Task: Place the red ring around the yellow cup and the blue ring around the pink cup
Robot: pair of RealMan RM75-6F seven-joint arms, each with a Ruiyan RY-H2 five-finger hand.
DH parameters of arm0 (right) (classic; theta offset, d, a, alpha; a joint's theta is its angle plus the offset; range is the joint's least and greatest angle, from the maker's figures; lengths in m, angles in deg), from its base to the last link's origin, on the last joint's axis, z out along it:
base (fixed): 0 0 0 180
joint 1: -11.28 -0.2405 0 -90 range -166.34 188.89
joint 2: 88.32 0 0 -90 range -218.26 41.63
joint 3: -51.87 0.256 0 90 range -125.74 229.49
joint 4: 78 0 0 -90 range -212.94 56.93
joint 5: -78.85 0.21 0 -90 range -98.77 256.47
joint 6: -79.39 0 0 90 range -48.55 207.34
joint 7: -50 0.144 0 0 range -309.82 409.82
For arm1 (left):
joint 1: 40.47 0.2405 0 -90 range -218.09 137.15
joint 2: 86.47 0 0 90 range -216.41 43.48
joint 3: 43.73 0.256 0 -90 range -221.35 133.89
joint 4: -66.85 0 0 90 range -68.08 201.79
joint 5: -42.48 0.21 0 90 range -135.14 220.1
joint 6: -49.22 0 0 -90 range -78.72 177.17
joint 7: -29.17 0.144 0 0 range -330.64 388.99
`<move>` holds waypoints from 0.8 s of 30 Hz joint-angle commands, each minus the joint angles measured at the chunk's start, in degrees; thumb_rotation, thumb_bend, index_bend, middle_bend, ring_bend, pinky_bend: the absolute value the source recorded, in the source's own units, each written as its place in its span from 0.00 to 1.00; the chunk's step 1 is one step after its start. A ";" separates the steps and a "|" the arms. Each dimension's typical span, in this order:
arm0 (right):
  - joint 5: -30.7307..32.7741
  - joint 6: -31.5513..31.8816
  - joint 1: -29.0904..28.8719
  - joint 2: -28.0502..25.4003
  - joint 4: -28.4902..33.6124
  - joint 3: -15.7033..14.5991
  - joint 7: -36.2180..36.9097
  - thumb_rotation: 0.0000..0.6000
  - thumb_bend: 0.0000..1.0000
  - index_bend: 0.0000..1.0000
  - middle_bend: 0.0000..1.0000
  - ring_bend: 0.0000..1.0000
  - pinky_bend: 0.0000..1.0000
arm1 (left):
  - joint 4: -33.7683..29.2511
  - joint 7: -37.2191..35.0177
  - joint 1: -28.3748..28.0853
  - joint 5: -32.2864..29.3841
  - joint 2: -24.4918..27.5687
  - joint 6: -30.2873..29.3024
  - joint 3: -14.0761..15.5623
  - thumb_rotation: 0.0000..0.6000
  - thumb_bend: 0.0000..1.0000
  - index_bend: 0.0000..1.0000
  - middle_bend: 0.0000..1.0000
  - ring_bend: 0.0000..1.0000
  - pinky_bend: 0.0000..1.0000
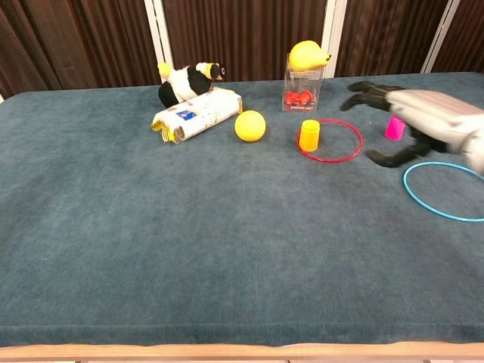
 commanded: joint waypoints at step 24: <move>1.26 6.33 19.42 -7.96 -4.60 -8.20 1.29 1.00 0.49 0.57 0.05 0.00 0.00 | -0.17 1.42 -0.10 0.20 -0.53 0.12 0.13 1.00 0.43 0.00 0.00 0.00 0.06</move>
